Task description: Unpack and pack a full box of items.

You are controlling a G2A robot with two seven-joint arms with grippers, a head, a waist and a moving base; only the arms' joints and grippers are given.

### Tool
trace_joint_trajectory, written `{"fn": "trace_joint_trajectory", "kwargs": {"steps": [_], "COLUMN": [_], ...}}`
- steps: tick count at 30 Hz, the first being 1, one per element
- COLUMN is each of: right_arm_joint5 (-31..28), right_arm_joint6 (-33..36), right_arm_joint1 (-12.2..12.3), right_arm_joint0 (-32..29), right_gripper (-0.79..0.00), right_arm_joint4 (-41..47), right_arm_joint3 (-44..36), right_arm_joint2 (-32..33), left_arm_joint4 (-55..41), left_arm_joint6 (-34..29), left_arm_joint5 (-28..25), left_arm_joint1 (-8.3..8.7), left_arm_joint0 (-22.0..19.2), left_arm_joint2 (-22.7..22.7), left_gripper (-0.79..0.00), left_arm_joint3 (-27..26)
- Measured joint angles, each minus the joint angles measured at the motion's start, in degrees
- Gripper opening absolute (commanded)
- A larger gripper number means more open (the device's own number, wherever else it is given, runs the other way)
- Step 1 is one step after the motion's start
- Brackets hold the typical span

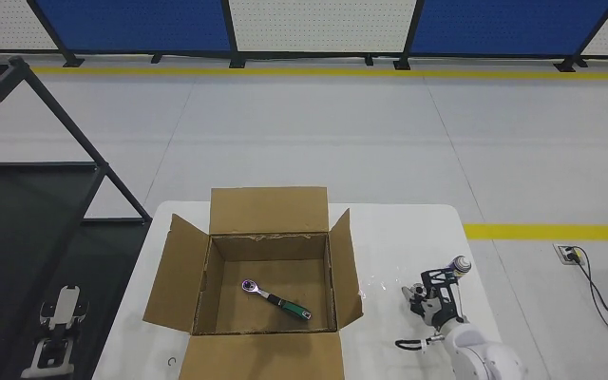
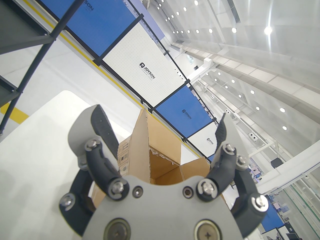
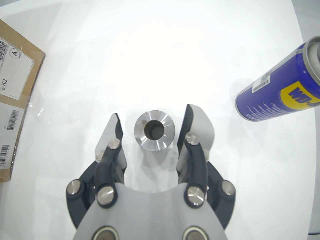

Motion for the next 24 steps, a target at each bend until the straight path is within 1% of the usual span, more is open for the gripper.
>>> {"fn": "trace_joint_trajectory", "kwargs": {"steps": [1, 2, 7, 10, 13, 17, 20, 24], "right_arm_joint5": [0.07, 0.11, 0.27, -0.01, 0.23, -0.35, -2.57, -6.06], "right_arm_joint6": [0.03, -0.01, -1.48, -3.00, -4.52, -5.08, -4.29, -2.10], "right_arm_joint1": [0.02, 0.05, 0.24, 0.42, 0.62, 0.89, 1.05, 1.24], "right_arm_joint0": [0.11, 0.19, -0.77, -2.62, -5.35, -9.81, -11.80, -11.99], "right_gripper": [-0.748, -0.785, -0.785, -0.785, -0.785, -0.785, -0.785, -0.785], "right_arm_joint4": [0.07, 0.21, 1.09, 1.31, 0.45, -2.12, -3.77, -6.35], "right_arm_joint3": [0.09, 0.17, -1.83, -6.47, -14.75, -29.24, -38.38, -46.26], "right_arm_joint2": [-0.08, -0.08, 0.44, 1.09, 1.73, 1.63, -0.07, -4.05], "left_arm_joint4": [0.00, 0.00, 0.00, 0.00, 0.00, 0.00, 0.00, 0.00], "left_arm_joint6": [0.00, 0.00, 0.00, 0.00, 0.00, 0.00, 0.00, 0.00], "left_arm_joint5": [0.00, 0.00, 0.00, 0.00, 0.00, 0.00, 0.00, 0.00], "left_arm_joint1": [0.00, 0.00, 0.00, 0.00, 0.00, 0.00, 0.00, 0.00], "left_arm_joint0": [0.00, 0.00, 0.00, 0.00, 0.00, 0.00, 0.00, 0.00], "left_arm_joint2": [0.00, 0.00, 0.00, 0.00, 0.00, 0.00, 0.00, 0.00], "left_gripper": [0.000, 0.000, 0.000, 0.000, 0.000, 0.000, 0.000, 0.000], "left_arm_joint3": [0.00, 0.00, 0.00, 0.00, 0.00, 0.00, 0.00, 0.00]}}
